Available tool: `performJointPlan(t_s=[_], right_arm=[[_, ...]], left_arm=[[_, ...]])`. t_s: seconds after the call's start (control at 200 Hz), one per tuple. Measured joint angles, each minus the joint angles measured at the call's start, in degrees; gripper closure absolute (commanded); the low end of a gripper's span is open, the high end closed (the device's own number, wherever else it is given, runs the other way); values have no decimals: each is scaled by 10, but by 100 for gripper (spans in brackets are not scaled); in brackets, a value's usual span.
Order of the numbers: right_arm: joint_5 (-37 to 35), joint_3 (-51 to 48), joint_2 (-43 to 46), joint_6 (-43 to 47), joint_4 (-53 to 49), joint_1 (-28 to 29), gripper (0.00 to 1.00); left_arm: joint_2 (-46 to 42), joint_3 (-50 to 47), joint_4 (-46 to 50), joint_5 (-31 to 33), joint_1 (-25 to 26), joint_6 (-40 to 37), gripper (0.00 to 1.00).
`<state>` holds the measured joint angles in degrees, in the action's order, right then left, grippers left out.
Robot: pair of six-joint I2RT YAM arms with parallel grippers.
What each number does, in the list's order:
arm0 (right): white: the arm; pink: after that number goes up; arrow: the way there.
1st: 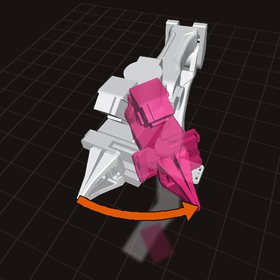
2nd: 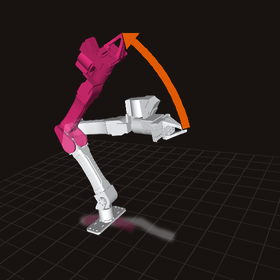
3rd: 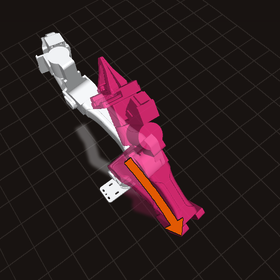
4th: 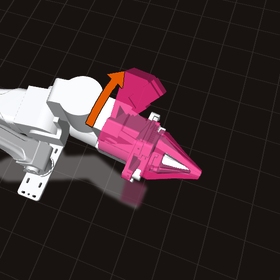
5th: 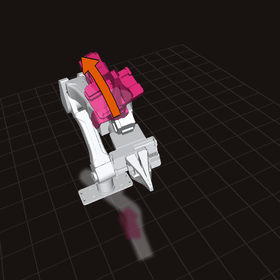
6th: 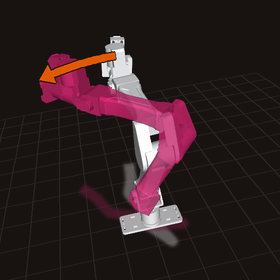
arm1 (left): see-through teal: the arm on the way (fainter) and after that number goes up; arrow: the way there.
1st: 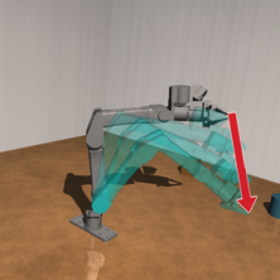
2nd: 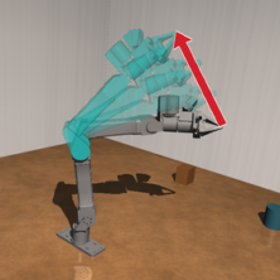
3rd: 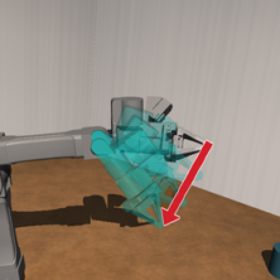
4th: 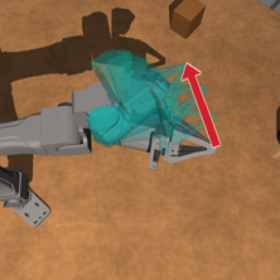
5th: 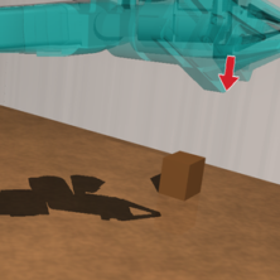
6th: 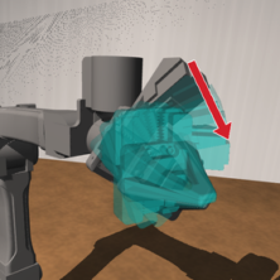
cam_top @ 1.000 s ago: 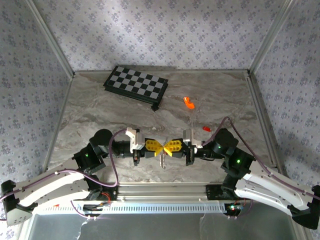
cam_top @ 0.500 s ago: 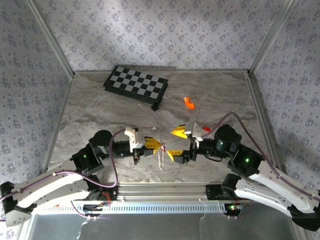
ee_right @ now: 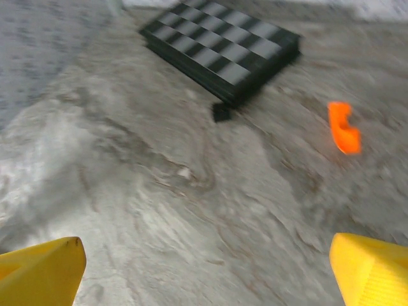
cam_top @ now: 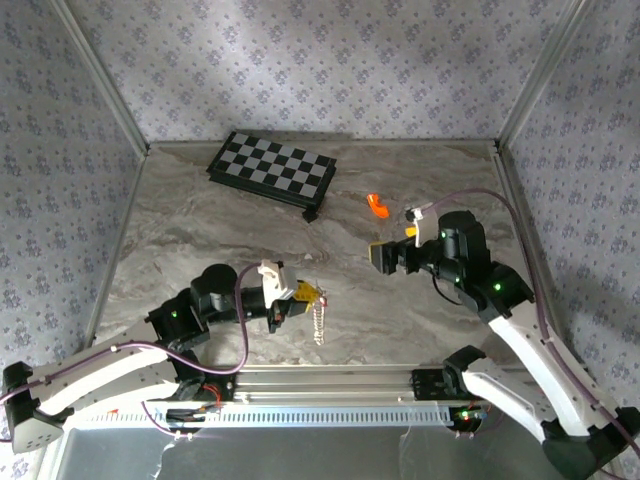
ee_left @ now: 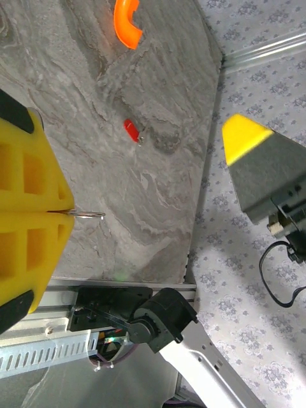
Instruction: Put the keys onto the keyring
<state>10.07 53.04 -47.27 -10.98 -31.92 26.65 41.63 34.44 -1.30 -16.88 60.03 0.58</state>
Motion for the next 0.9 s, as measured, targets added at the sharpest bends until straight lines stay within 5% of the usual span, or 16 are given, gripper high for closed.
performJointPlan(t_s=[0.295,0.9], right_arm=[[35,-1,-101,-17,-32,-158,3],[54,-40,-261,-10,-48,-289,11]], left_arm=[[-5,-18,-11,-2,0,22,100],[-7,-54,-61,-17,0,42,100]])
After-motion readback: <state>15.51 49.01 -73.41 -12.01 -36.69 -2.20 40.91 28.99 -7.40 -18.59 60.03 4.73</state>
